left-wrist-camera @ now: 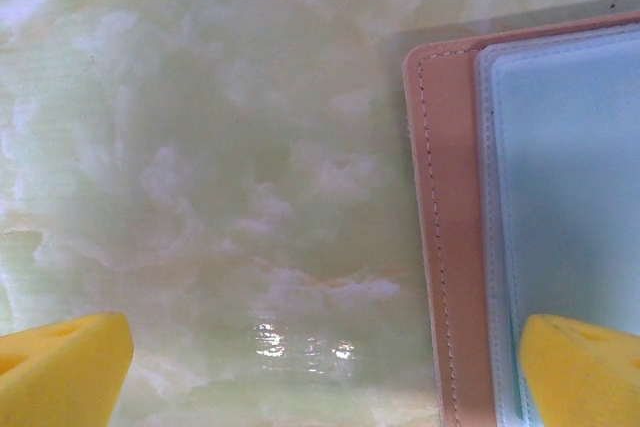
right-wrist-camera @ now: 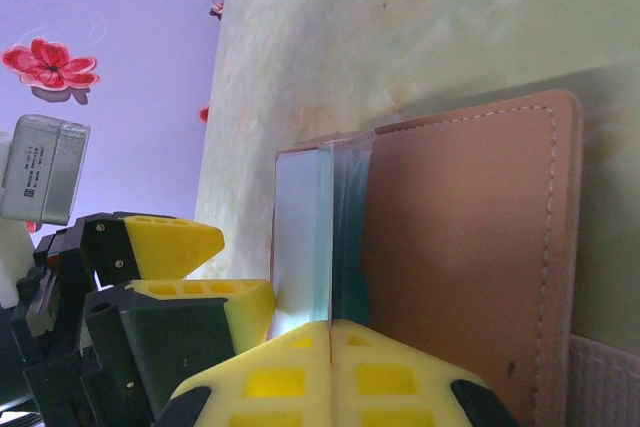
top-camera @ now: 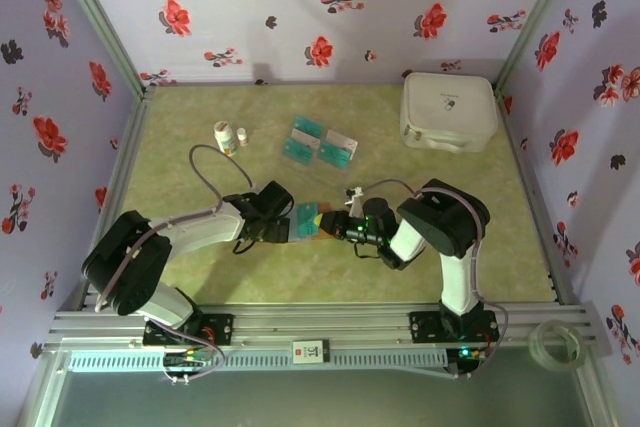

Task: Put the credit cards into the card holder
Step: Insert the credit card into the card slot.

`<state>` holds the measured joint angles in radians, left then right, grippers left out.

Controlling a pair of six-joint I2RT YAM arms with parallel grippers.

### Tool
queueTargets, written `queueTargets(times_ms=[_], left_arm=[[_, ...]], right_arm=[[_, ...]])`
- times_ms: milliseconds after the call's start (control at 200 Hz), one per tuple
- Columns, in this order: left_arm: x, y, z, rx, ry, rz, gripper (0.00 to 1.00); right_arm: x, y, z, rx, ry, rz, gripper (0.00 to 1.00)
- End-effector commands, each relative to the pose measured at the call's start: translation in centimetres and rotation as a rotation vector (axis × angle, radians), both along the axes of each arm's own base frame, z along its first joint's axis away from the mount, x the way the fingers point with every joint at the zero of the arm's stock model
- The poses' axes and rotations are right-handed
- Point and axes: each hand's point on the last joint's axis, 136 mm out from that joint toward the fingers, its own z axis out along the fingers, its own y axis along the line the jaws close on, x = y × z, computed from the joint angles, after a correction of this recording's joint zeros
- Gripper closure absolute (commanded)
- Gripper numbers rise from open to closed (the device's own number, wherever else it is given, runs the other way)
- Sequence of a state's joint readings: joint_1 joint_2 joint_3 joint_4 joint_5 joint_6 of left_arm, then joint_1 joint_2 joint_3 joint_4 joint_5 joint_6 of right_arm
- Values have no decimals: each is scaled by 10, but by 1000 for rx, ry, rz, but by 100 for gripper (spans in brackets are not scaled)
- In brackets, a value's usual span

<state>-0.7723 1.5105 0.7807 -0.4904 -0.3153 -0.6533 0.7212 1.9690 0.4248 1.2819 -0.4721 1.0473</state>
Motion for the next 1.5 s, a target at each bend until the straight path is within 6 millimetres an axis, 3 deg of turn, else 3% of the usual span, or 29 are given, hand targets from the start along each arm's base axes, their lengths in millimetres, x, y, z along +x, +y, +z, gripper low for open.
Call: queueTargets(times_ms=[0, 935, 1495], left_arm=[[-4, 16, -6, 58, 14, 34, 0], [-4, 17, -6, 60, 15, 32, 0], [-4, 17, -6, 61, 14, 33, 0]], right_arm=[[-21, -11, -42, -129, 116, 34, 100], [-28, -25, -62, -229, 185, 10, 100], [-32, -20, -71, -274, 226, 64, 100]])
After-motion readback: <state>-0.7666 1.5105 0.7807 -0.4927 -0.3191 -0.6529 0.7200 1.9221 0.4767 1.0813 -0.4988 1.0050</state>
